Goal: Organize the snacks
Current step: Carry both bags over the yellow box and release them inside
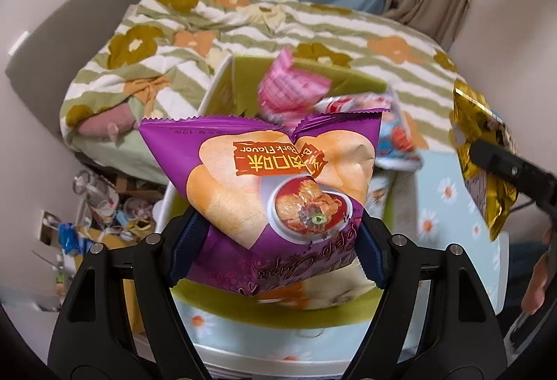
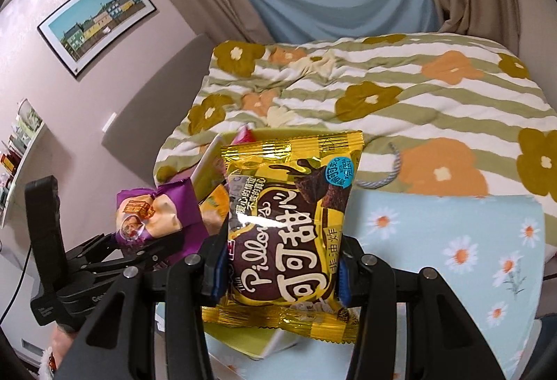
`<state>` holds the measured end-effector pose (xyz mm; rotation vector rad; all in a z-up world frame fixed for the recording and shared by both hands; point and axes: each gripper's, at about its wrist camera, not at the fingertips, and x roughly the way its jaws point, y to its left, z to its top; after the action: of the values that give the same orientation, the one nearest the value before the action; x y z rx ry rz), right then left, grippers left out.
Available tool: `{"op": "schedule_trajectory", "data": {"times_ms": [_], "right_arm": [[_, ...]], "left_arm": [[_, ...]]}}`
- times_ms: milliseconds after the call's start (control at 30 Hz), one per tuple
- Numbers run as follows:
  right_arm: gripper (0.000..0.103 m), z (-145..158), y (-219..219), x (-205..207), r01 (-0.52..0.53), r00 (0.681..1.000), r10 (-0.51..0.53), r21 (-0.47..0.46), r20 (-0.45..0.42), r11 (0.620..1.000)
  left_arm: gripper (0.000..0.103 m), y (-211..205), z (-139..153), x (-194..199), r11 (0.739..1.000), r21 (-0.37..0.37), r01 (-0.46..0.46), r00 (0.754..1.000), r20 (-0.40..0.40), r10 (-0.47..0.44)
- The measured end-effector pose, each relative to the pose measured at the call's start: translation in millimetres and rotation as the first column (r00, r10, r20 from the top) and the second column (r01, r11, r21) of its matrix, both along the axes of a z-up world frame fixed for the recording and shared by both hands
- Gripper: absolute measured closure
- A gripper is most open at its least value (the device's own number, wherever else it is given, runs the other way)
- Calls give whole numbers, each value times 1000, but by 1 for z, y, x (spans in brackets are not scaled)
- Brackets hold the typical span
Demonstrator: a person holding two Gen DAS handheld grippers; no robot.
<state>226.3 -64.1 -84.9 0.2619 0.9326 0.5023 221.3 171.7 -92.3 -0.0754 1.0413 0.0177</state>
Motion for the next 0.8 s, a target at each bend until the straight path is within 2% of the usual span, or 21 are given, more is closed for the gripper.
{"op": "schedule_trajectory", "data": {"times_ms": [133, 200, 233, 267, 533, 800], "right_arm": [[60, -9, 25, -1, 12, 1000, -12, -13, -21, 1000], [60, -13, 34, -2, 20, 999, -21, -21, -30, 1000], [60, -15, 38, -3, 24, 999, -25, -23, -33, 999], [60, -15, 40, -4, 28, 999, -29, -24, -35, 999], [60, -18, 55, -16, 66, 997, -67, -47, -31, 997], [60, -13, 70, -26, 72, 997, -72, -76, -6, 995]], "left_arm": [[26, 17, -17, 1, 999, -23, 40, 999, -29, -40], [18, 22, -21, -1, 997, -32, 65, 997, -31, -66], [5, 22, -21, -1, 996, -34, 77, 996, -29, -78], [0, 25, -21, -3, 995, -32, 89, 996, -16, -90], [0, 37, -7, -17, 990, -79, 120, 992, 42, -117], [0, 44, 14, -35, 988, -56, 143, 985, 107, -136]]}}
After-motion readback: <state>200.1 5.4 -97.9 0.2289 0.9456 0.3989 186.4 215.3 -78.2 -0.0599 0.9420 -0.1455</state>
